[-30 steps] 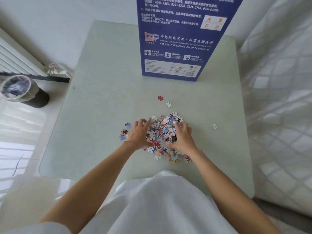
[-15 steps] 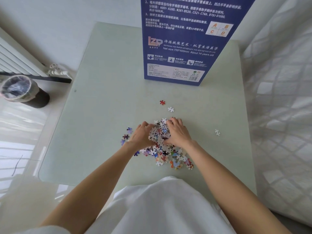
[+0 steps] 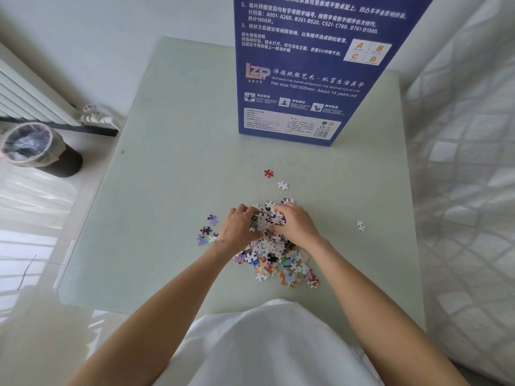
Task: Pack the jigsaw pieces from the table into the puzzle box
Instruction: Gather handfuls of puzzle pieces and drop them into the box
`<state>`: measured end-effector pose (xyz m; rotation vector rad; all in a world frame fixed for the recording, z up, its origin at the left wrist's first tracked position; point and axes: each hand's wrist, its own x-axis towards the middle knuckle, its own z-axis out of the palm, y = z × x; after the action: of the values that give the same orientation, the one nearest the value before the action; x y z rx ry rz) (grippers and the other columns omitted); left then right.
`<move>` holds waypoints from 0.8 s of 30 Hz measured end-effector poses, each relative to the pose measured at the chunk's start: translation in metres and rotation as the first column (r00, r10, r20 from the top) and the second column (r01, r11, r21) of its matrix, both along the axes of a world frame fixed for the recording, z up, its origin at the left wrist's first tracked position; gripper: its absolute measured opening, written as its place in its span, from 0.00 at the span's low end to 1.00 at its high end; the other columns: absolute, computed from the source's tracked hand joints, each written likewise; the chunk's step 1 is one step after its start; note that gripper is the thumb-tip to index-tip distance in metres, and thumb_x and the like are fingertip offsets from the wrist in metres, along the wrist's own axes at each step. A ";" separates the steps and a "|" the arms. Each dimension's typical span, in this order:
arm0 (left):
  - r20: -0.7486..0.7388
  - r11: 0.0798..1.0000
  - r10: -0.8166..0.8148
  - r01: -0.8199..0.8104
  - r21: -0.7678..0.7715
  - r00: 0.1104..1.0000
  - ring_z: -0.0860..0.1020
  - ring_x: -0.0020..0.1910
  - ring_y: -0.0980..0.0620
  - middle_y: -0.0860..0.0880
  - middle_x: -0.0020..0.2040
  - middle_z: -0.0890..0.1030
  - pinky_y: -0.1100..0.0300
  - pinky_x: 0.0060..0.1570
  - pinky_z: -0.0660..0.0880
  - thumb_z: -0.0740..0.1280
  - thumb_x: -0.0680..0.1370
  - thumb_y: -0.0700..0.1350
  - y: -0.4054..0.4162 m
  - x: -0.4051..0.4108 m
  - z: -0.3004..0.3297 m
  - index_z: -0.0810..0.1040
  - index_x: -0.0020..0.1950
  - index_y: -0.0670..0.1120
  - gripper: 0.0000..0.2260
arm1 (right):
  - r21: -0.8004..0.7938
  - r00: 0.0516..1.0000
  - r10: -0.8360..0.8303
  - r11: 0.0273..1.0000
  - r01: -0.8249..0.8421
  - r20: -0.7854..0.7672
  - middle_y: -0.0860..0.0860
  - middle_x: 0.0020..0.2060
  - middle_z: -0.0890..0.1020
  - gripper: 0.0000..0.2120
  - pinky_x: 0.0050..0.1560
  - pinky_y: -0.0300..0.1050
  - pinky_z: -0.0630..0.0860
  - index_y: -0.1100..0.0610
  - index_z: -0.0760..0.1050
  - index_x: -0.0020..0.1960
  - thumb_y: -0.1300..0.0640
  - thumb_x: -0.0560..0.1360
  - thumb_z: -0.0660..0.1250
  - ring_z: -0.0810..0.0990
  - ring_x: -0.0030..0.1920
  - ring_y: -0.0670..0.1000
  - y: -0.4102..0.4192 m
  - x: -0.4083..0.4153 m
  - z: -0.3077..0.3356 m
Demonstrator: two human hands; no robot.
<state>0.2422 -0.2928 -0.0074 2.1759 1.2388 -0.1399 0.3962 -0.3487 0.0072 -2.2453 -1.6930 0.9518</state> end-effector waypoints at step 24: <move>-0.036 1.000 -0.009 0.011 0.029 0.999 0.73 0.56 0.47 0.45 0.56 0.76 0.59 0.51 0.72 0.67 0.75 0.42 0.005 0.012 0.005 0.70 0.65 0.45 0.18 | 0.080 0.926 -0.352 0.928 0.365 -0.138 0.55 0.60 0.78 0.22 0.57 0.41 0.70 0.59 0.71 0.65 0.57 0.73 0.70 0.79 0.51 0.50 -0.029 0.023 0.011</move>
<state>0.2539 -0.2877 -0.0020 2.2135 1.2572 -0.1668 0.4190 -0.3776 0.0179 -2.2668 -1.1919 0.8682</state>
